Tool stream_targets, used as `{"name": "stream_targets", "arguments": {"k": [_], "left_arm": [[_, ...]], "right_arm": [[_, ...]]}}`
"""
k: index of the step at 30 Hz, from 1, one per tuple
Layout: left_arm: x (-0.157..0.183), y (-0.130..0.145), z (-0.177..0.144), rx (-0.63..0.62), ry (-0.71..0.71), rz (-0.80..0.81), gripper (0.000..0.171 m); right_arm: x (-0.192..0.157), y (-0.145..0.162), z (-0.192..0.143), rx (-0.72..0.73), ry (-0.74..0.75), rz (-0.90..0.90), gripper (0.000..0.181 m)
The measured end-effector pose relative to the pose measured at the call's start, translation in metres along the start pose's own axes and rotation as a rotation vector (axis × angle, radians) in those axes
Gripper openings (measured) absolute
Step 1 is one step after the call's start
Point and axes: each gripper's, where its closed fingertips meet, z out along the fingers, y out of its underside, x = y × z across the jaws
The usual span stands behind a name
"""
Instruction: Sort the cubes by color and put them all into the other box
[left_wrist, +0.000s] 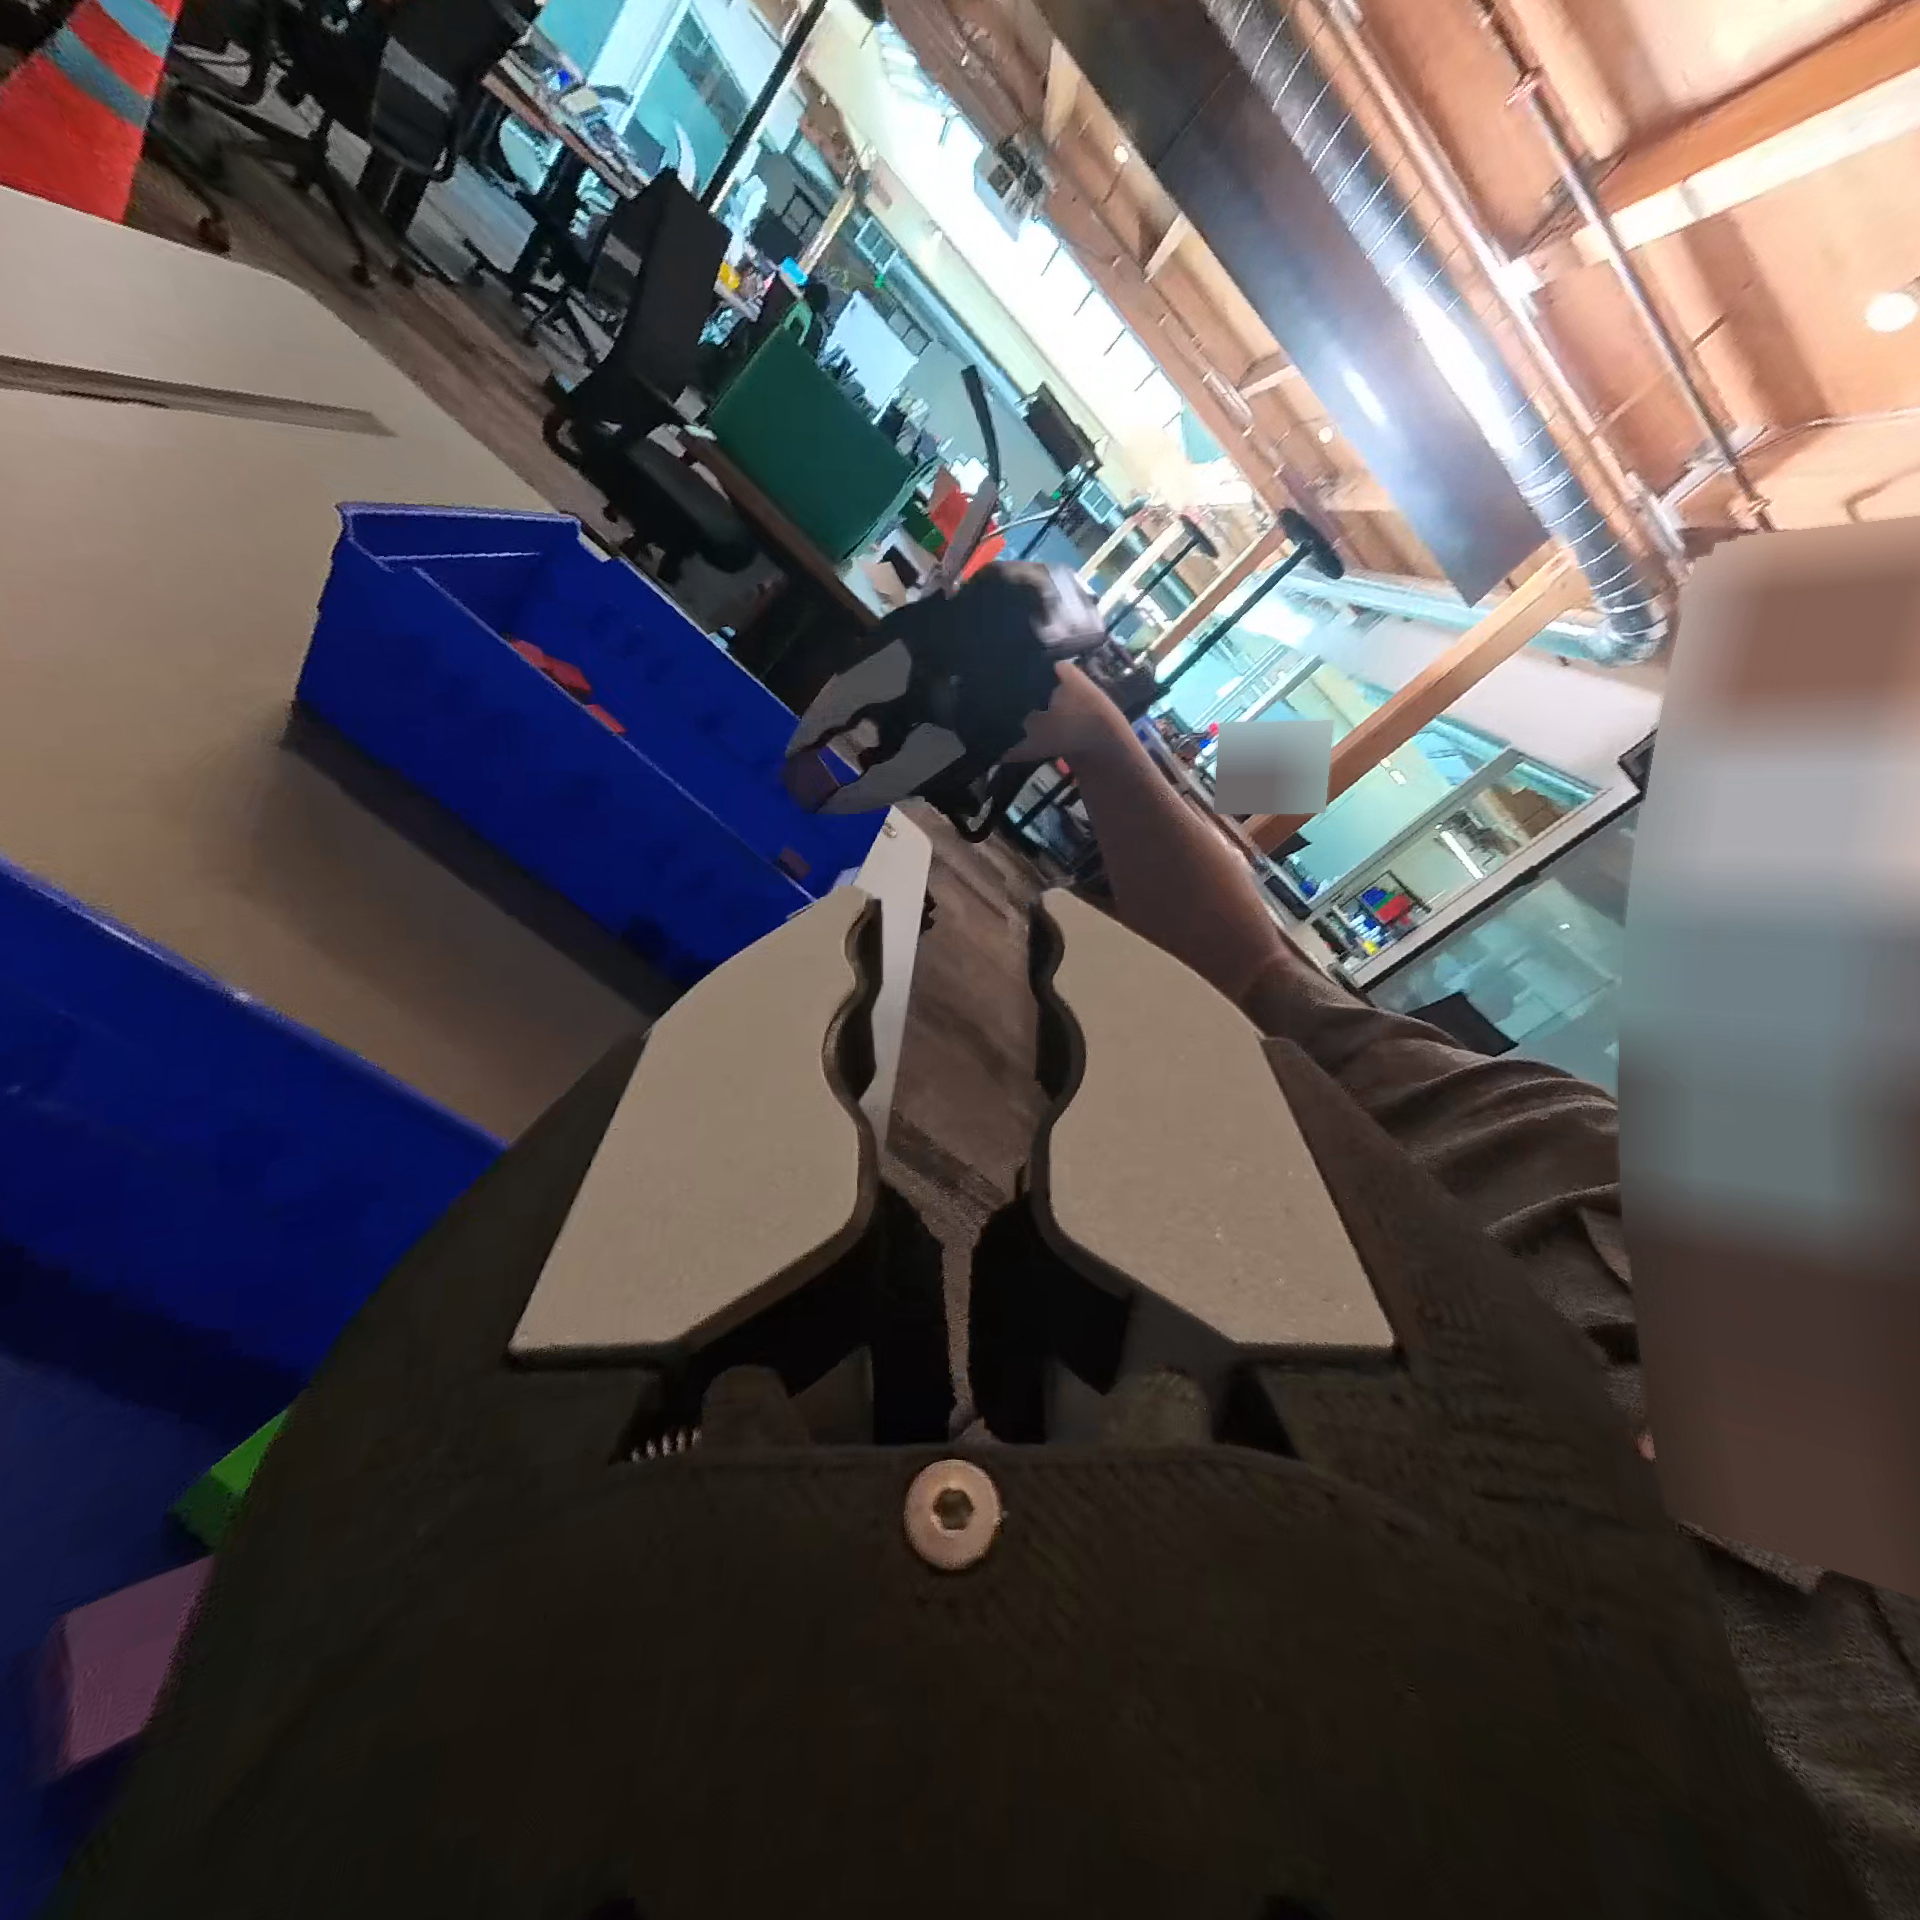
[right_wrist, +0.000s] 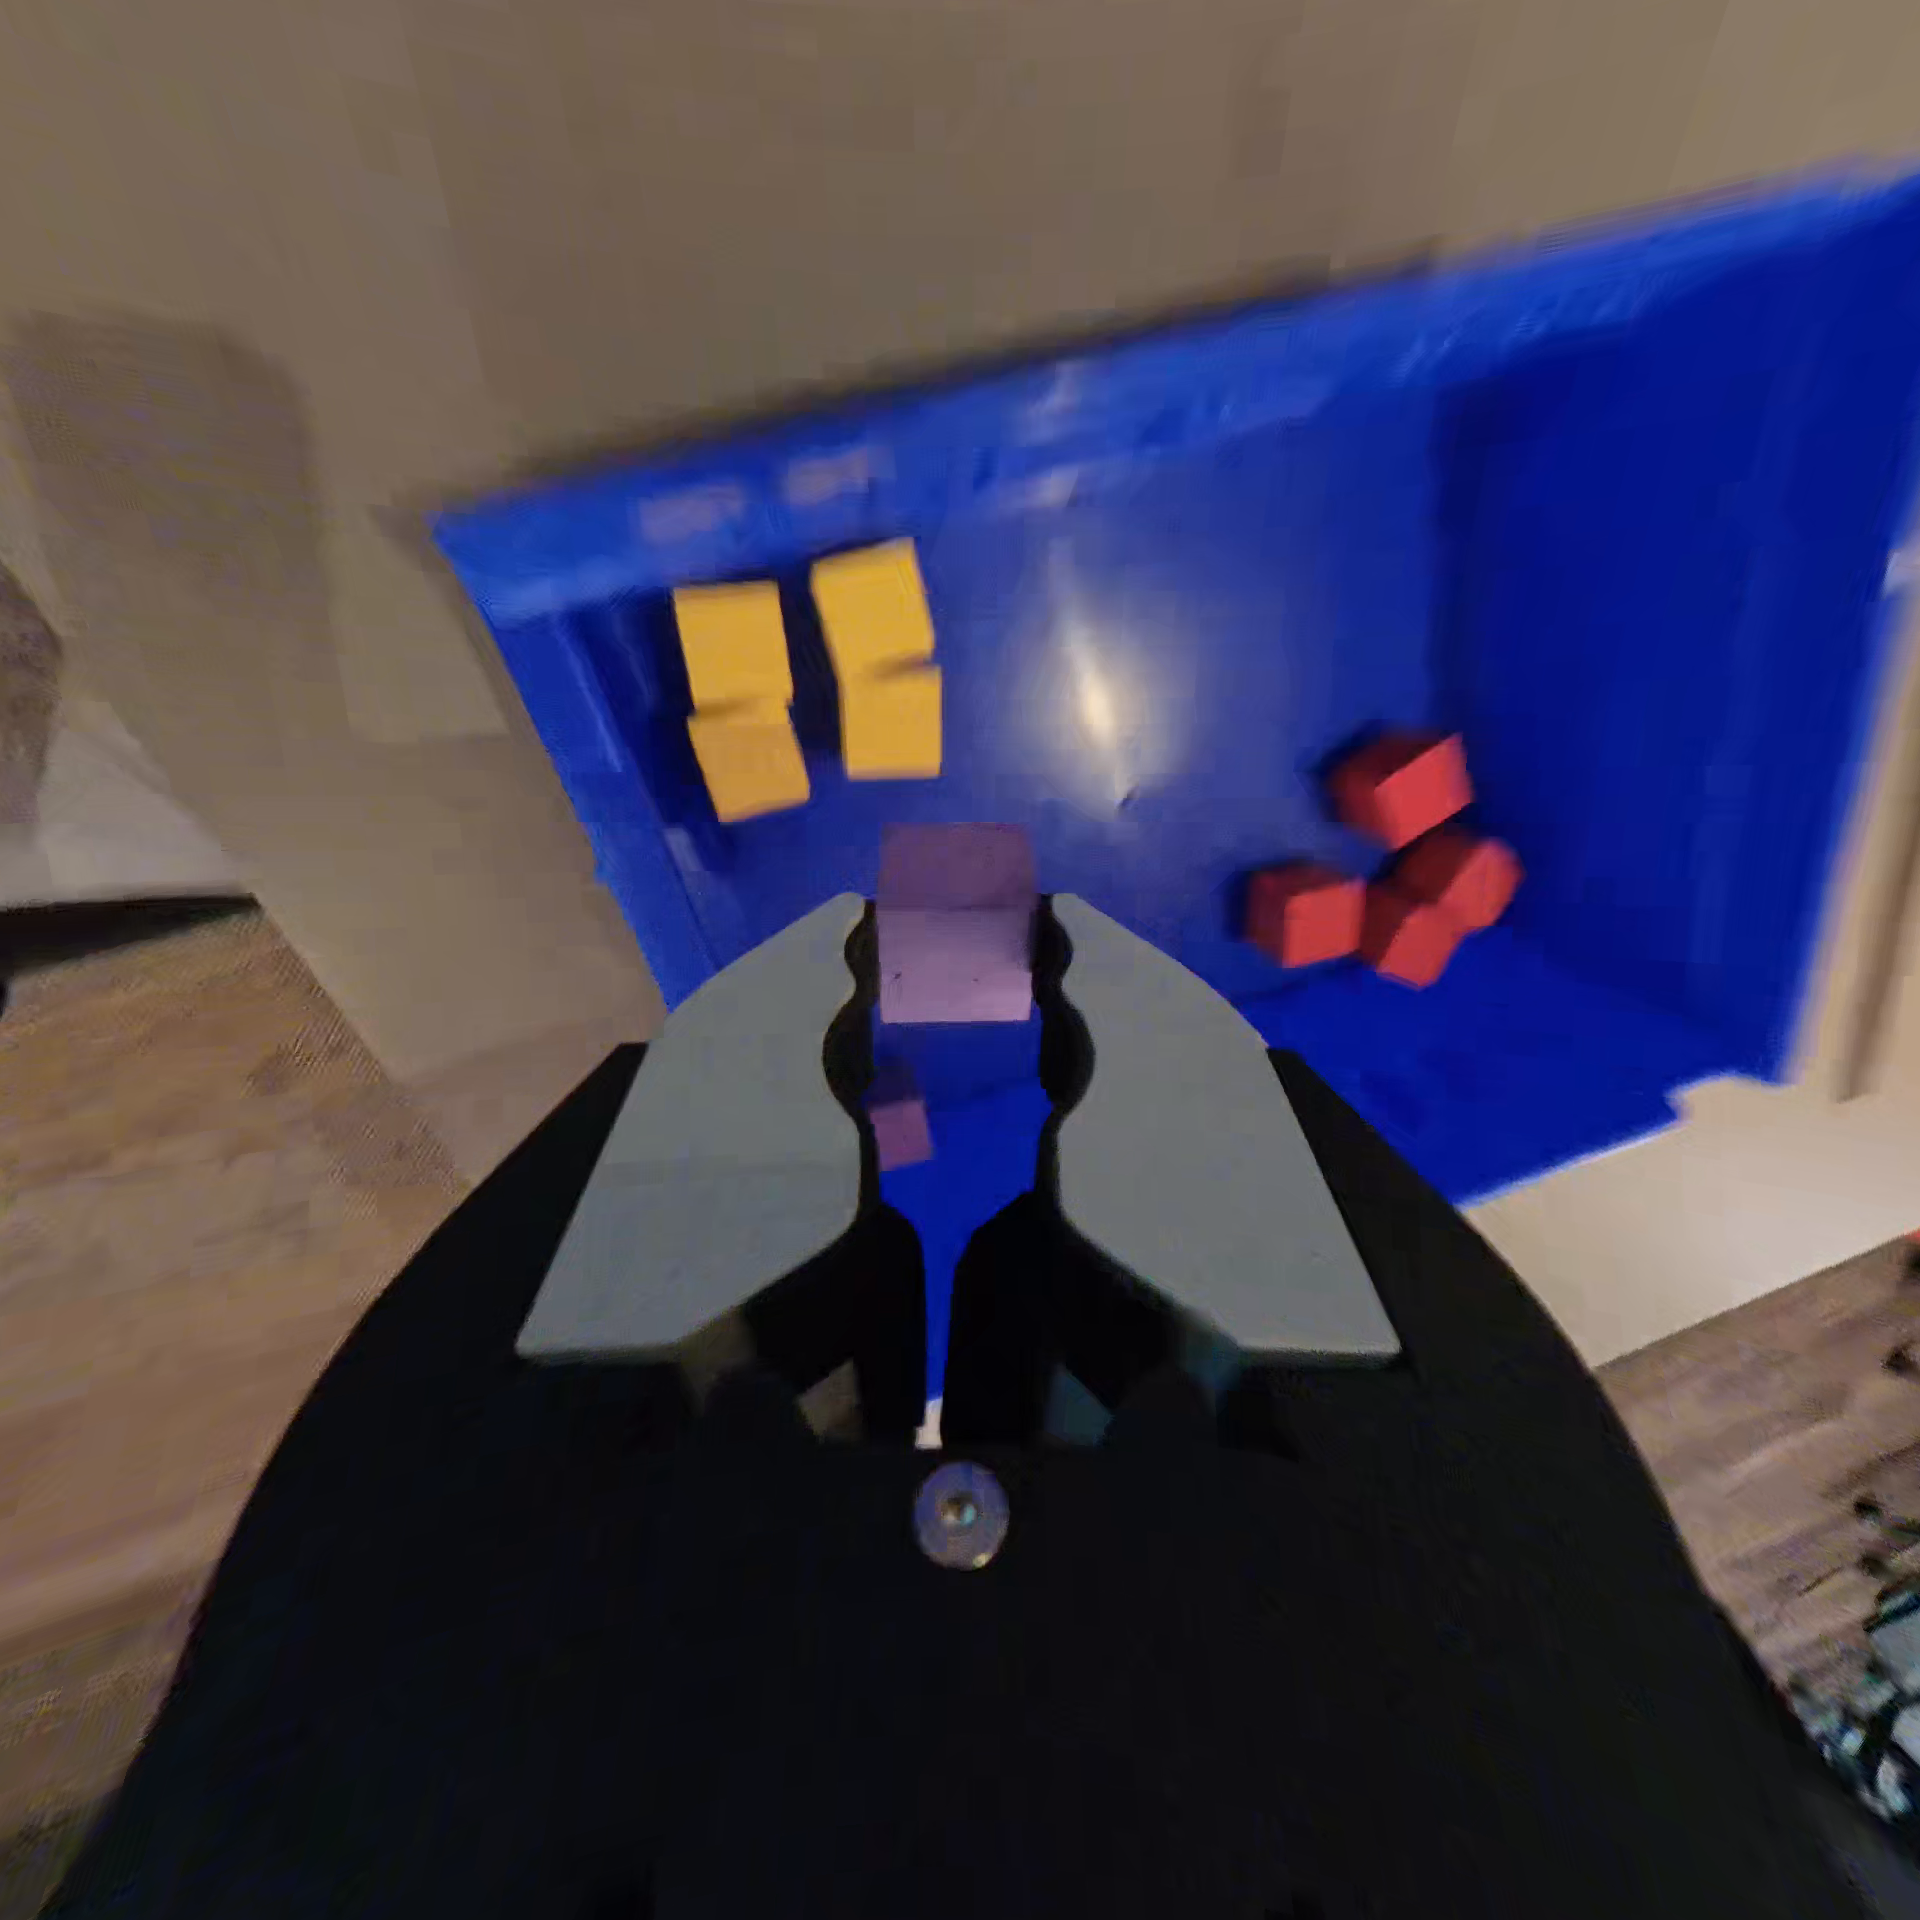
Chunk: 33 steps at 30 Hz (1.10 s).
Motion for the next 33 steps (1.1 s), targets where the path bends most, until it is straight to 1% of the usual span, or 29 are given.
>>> {"name": "stream_targets", "arguments": {"k": [2,4,6,9,14,18,20,21,24,25,26,29,30,33], "left_arm": [[-0.003,0.001,0.000,-0.017,-0.016,-0.003,0.027],[-0.009,0.005,0.000,-0.042,-0.034,-0.017,0.027],[-0.014,0.009,-0.001,-0.061,-0.057,-0.025,0.028],[-0.018,0.011,-0.004,-0.074,-0.077,-0.029,0.029],[-0.020,0.010,-0.011,-0.075,-0.089,-0.028,0.030],[-0.023,0.010,-0.014,-0.077,-0.104,-0.029,0.030],[-0.026,0.012,-0.015,-0.089,-0.119,-0.031,0.032],[-0.029,0.013,-0.015,-0.098,-0.132,-0.034,0.034],[-0.043,0.021,-0.018,-0.142,-0.190,-0.051,0.040],[-0.052,0.024,-0.020,-0.166,-0.234,-0.055,0.041],[-0.065,0.030,-0.024,-0.205,-0.307,-0.057,0.041],[-0.114,0.060,-0.043,-0.397,-0.613,-0.073,0.046],[-0.126,0.071,-0.048,-0.460,-0.695,-0.074,0.048],[-0.148,0.105,-0.054,-0.658,-0.836,-0.046,0.048]], "right_arm": [[-0.004,0.032,0.025,-0.133,-0.075,0.012,0.028],[-0.012,0.057,0.044,-0.241,-0.154,0.022,0.029],[-0.016,0.070,0.056,-0.297,-0.196,0.020,0.029],[-0.020,0.082,0.067,-0.351,-0.234,-0.002,0.029],[-0.029,0.095,0.073,-0.432,-0.308,-0.004,0.029],[-0.030,0.096,0.075,-0.456,-0.330,0.011,0.029],[-0.028,0.093,0.075,-0.454,-0.320,0.021,0.034],[-0.026,0.093,0.074,-0.457,-0.303,0.026,0.039],[-0.023,0.090,0.068,-0.455,-0.296,0.064,0.046],[-0.022,0.089,0.064,-0.451,-0.287,0.075,0.048],[-0.019,0.087,0.060,-0.438,-0.275,0.085,0.048],[-0.006,0.070,0.044,-0.330,-0.196,0.095,0.050],[0.000,0.064,0.038,-0.289,-0.152,0.101,0.050],[0.010,0.045,0.019,-0.170,-0.051,0.077,0.050]]}}
